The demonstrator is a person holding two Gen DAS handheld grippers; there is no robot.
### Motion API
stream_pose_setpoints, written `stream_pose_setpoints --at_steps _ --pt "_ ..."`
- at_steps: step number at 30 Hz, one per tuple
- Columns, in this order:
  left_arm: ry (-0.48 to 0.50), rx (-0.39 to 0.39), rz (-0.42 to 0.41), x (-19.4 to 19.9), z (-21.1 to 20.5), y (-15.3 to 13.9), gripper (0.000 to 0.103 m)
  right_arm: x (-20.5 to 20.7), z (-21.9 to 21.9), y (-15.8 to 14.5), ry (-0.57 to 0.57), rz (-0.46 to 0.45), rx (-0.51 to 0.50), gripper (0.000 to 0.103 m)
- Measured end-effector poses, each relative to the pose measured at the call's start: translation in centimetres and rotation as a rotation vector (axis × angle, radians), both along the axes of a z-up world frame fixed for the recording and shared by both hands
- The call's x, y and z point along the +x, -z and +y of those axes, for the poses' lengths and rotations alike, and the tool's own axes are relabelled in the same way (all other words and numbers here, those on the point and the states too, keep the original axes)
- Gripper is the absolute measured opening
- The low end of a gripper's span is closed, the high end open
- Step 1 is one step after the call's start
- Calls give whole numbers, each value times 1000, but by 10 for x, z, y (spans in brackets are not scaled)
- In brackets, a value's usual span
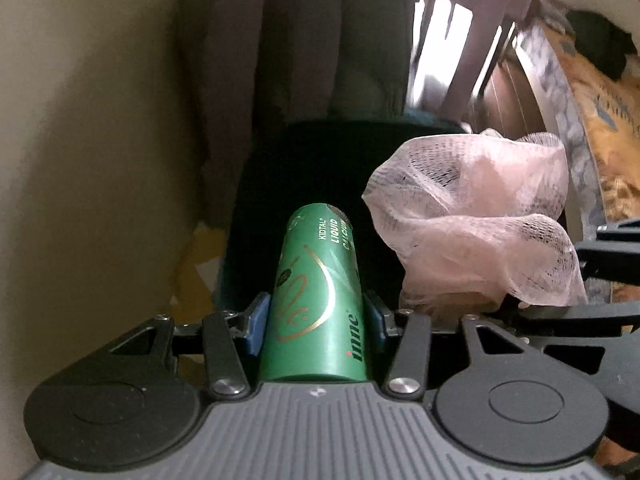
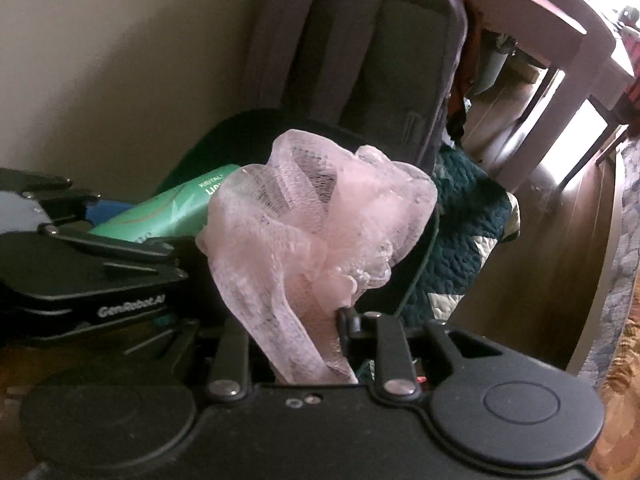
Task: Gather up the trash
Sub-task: 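Carry the green can and pink puff with both tools to the green bin, then open both tools over the bin to drop the can and puff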
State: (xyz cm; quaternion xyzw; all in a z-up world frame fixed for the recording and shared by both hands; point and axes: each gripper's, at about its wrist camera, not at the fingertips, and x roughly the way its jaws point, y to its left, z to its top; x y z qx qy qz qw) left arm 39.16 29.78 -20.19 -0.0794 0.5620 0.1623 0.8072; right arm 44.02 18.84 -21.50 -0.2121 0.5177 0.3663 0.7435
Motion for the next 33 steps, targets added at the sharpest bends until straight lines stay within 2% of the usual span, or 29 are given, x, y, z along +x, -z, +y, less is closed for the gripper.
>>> stream_pose_setpoints --at_steps 4,14,17,18,23,25,33 --pt "21 -7 27 8 -4 13 49 1 4 14 -15 1 -52 25" --pt "61 -31 78 26 -10 31 49 0 4 26 -39 17 -89 41" --pt "61 -43 75 31 -9 33 57 -1 3 27 -47 6 -89 45" --pt "62 -45 70 32 -9 33 61 -1 2 26 -45 7 -85 46" --pt "83 -53 41 24 -13 26 62 -3 -6 18 -26 12 -58 50" --pt "92 -54 25 22 -15 21 66 -3 -11 12 -20 12 -34 56" --pt "142 -21 -46 7 -27 -17 66 -7 -44 -27 42 -2 76 62"
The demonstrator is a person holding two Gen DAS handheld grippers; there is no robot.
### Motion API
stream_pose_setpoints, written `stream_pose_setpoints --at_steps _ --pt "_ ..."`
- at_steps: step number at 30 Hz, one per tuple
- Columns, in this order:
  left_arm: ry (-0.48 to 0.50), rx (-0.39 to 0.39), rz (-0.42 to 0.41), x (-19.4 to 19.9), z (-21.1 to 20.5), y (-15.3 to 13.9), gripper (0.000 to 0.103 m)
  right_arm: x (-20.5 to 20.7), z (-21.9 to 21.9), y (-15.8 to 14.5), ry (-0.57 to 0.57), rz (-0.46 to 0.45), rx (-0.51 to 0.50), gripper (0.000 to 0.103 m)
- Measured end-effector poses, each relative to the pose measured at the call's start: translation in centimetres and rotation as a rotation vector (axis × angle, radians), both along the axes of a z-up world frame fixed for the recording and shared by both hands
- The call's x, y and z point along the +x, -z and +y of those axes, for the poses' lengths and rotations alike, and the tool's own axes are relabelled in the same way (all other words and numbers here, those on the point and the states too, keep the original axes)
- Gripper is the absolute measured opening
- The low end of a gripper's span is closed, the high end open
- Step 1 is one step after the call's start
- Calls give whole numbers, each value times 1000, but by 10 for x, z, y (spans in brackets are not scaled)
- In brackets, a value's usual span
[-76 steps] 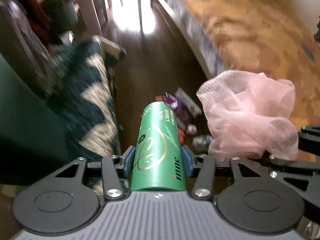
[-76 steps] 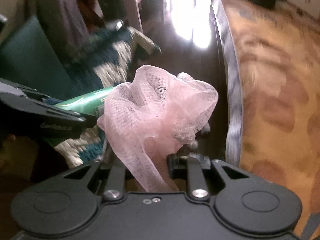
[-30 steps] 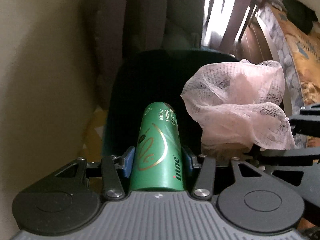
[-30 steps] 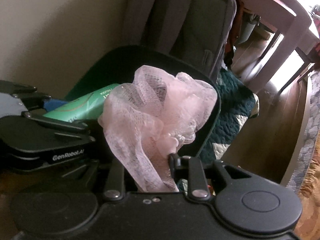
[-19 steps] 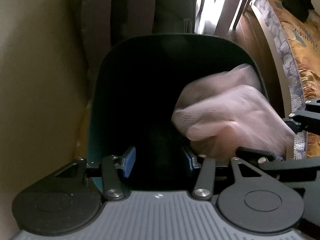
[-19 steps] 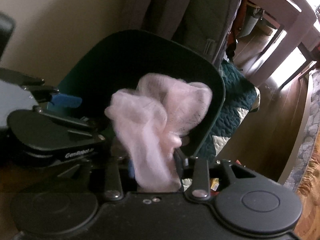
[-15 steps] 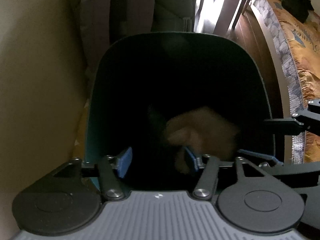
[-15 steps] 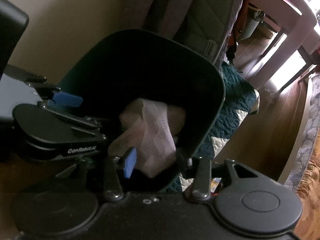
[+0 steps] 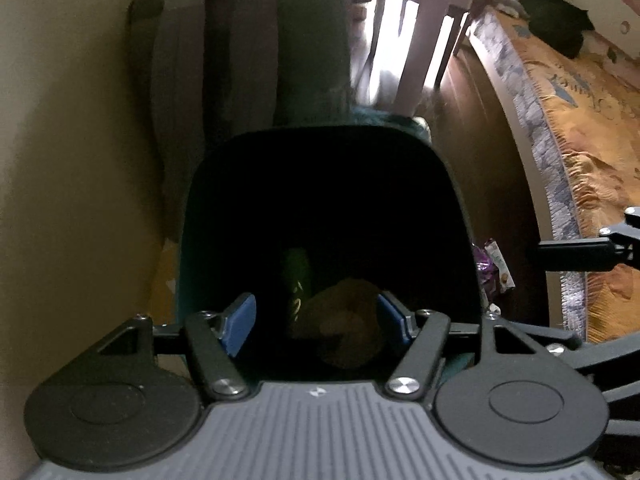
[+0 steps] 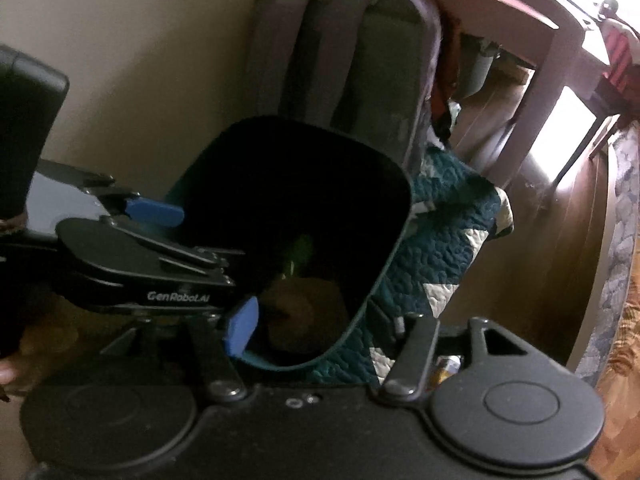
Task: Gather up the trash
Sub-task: 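Open both tools over the bin to drop the can and puff, then move both tools back toward the remaining trash on the floor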
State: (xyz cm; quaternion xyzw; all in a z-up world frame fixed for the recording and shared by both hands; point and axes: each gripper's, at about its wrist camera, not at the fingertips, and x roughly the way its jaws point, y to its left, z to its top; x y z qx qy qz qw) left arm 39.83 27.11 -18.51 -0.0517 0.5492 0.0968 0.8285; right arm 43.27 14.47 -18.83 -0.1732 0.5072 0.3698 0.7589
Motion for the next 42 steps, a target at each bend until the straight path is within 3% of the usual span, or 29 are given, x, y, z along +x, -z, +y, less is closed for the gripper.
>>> stream_pose_setpoints --at_steps 9,15,18,25,29,34,39,42 --pt "118 20 -89 -7 -50 -47 66 -7 -72 -45 119 -68 112 64" --pt "205 18 -140 4 -105 -64 67 -8 -140 -57 239 -99 146 68" --pt "237 6 -159 12 -139 -67 75 -8 -174 -56 290 -110 156 71" --pt "242 -21 -148 29 -214 -62 79 -5 -270 -48 391 -111 179 92" --pt "224 -44 -127 41 -254 -48 80 -1 -318 -40 403 -115 176 101" --pt "193 -84 -102 57 -289 -18 83 8 -359 -14 407 -92 164 103" --pt "176 -91 -64 73 -310 29 85 13 -379 34 401 -21 165 103" --pt "188 -77 -34 84 -319 70 91 10 -388 77 419 16 154 103"
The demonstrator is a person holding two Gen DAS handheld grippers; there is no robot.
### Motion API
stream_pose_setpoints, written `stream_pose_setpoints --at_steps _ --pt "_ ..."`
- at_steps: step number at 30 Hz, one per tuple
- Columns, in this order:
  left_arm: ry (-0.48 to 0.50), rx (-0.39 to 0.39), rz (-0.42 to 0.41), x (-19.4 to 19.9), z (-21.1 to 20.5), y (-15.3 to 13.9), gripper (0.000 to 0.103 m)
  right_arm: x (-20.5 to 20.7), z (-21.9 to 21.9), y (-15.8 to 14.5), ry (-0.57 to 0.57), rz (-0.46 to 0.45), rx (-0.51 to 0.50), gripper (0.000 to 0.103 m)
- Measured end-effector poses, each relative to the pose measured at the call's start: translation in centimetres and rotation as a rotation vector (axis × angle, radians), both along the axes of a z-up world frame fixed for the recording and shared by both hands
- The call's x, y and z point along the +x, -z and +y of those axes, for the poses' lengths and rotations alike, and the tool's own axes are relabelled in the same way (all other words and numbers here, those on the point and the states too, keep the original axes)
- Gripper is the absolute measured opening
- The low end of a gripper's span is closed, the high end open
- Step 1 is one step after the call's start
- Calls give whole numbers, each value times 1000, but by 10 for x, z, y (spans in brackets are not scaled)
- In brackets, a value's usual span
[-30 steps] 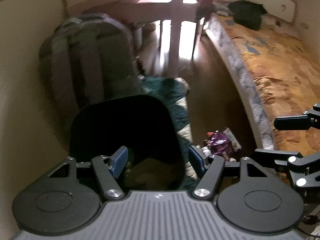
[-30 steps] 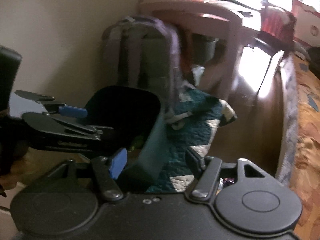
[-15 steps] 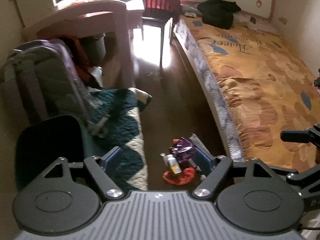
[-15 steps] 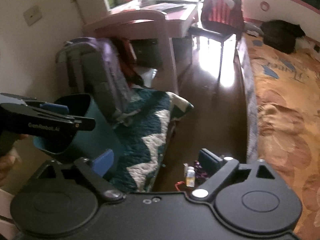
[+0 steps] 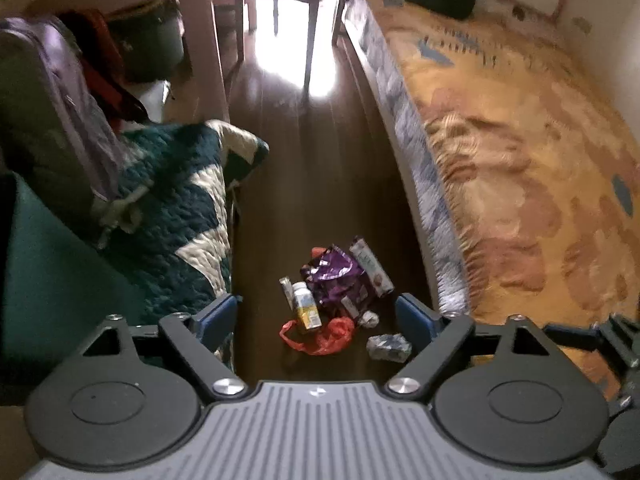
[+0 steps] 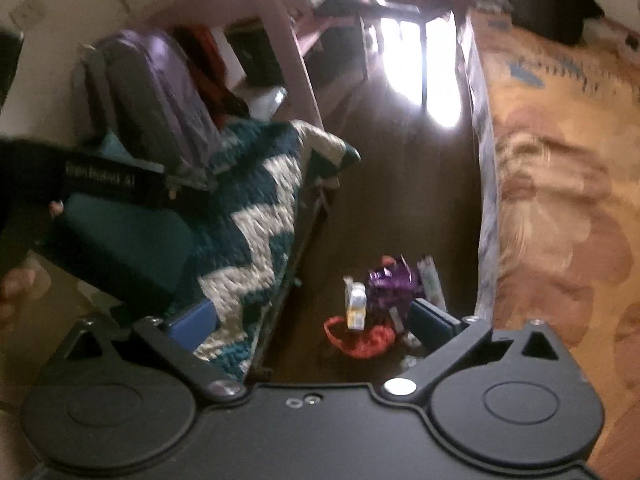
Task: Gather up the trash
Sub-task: 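Move both tools back toward the remaining trash on the floor, then grasp the milk carton with the left tool while the right tool grasps the crumpled plastic bag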
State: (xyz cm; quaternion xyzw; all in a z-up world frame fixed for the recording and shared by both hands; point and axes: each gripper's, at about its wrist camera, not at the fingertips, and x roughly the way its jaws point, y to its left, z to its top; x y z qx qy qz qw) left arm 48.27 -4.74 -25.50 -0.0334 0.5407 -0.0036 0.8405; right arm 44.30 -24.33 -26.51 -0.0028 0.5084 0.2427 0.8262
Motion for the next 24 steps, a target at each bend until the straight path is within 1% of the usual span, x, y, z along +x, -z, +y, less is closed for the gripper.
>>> stream_pose_setpoints --at_steps 1,4,6,8,11,12,13,14,15,18,21,24 --pt "3 3 11 4 -2 16 94 0 -1 19 14 17 -9 103" --pt "-14 17 55 17 -7 71 94 1 -1 75 49 50 -36 103" --pt "-16 13 90 28 -10 108 94 3 1 112 52 48 -71 103" --pt "-14 11 107 38 -14 146 94 5 1 153 68 34 -104 103" --pt "-23 17 142 53 -19 201 94 10 -4 209 106 60 -126 103" --pt "-30 29 148 58 -21 218 94 12 -5 229 119 74 -133 102" --pt "-46 62 150 63 -23 236 94 14 -6 248 131 86 -140 102" --pt "-65 86 152 68 -25 252 94 16 -7 264 139 95 -143 102" --pt "-77 88 157 72 -26 267 94 18 -8 283 148 99 -148 101" --pt "-114 93 185 84 -27 317 94 22 -9 327 159 89 -193 101" --pt "-129 80 215 94 -29 365 94 27 -12 376 167 122 -212 101" --pt "-137 84 248 105 -33 410 94 33 -10 424 139 138 -253 99"
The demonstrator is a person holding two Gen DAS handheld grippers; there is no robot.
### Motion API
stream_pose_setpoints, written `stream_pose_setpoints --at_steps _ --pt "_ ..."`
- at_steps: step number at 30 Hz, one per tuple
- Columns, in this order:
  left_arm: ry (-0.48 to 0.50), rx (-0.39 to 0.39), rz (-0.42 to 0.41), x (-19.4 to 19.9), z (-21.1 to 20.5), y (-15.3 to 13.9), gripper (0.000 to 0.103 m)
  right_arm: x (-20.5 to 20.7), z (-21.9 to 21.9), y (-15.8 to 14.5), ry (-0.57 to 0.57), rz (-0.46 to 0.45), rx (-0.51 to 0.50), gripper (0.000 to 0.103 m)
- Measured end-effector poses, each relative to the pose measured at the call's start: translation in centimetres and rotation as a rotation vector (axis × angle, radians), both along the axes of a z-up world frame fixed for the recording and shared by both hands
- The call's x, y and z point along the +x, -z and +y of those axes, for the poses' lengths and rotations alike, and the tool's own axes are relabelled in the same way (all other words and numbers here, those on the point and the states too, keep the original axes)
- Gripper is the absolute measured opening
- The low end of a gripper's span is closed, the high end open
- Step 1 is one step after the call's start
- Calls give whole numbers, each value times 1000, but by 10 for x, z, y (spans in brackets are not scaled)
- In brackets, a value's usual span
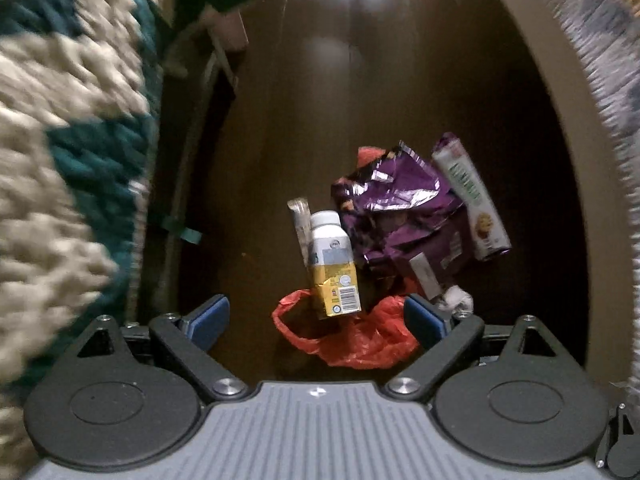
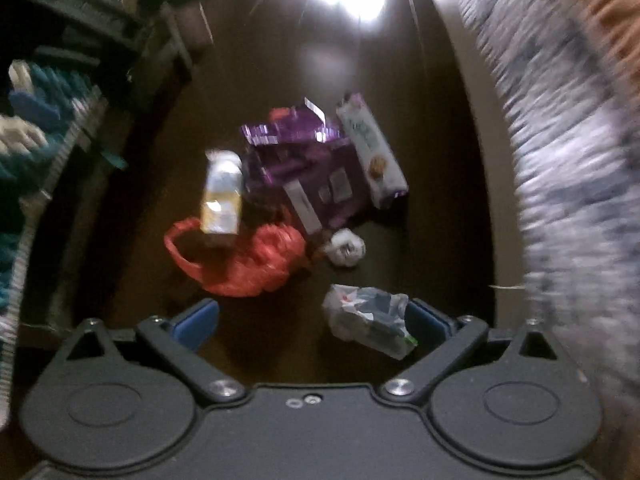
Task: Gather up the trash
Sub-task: 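Grasp the milk carton with the left tool while the right tool grasps the crumpled plastic bag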
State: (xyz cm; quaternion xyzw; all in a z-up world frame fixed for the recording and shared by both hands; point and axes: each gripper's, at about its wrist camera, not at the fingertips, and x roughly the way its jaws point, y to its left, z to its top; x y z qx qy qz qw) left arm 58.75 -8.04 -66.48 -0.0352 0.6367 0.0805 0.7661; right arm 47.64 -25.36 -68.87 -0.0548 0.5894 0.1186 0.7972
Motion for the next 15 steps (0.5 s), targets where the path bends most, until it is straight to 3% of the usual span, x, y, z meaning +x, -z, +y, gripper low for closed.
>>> stream_pose_setpoints --at_steps 3,9,15 --pt "-10 3 39 12 -5 45 94 8 5 38 -17 5 -47 93" --pt "2 19 82 32 -12 125 94 17 6 112 -43 19 -154 93" --pt "59 54 109 38 -14 179 94 13 4 162 -100 28 -227 92"
